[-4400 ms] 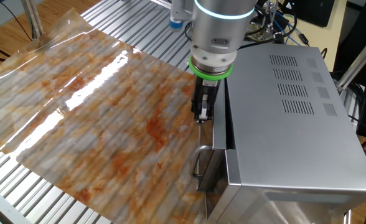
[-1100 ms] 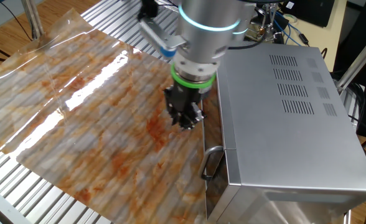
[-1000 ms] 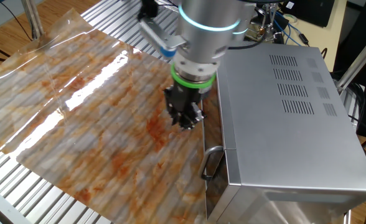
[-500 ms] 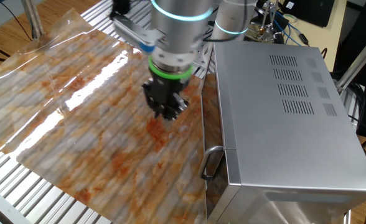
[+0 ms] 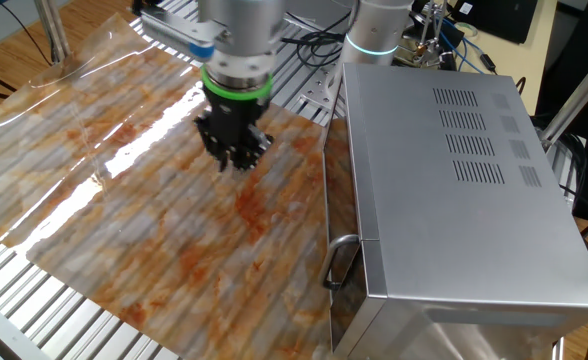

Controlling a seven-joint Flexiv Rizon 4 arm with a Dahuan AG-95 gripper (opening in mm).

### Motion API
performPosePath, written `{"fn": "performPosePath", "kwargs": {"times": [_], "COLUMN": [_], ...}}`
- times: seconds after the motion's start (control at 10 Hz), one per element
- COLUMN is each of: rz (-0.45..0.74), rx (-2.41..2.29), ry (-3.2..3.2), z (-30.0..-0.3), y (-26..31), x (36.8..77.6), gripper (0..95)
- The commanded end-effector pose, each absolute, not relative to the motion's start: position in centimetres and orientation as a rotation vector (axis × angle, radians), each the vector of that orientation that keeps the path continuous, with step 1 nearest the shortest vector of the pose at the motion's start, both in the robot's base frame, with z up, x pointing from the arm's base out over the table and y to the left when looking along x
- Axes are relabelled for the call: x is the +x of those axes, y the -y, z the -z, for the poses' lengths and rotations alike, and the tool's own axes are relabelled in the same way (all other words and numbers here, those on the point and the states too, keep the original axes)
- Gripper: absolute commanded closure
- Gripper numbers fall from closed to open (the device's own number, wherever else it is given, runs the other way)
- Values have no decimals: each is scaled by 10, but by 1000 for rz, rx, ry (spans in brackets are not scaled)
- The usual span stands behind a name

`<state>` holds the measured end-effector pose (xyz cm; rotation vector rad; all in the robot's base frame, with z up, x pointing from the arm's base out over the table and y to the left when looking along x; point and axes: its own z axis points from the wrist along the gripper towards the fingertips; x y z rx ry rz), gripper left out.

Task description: Close the microwave door

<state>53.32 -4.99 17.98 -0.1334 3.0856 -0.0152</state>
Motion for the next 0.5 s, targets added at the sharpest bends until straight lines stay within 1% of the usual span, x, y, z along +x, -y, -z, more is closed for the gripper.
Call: {"fn": "performPosePath", "kwargs": {"times": [0.1, 0.5], "rz": [7, 1], "rx": [-183, -234], "ry": [-3081, -3077], "z": [-178, -175], "y": [63, 80], "x": [531, 526], "gripper": [760, 760]}}
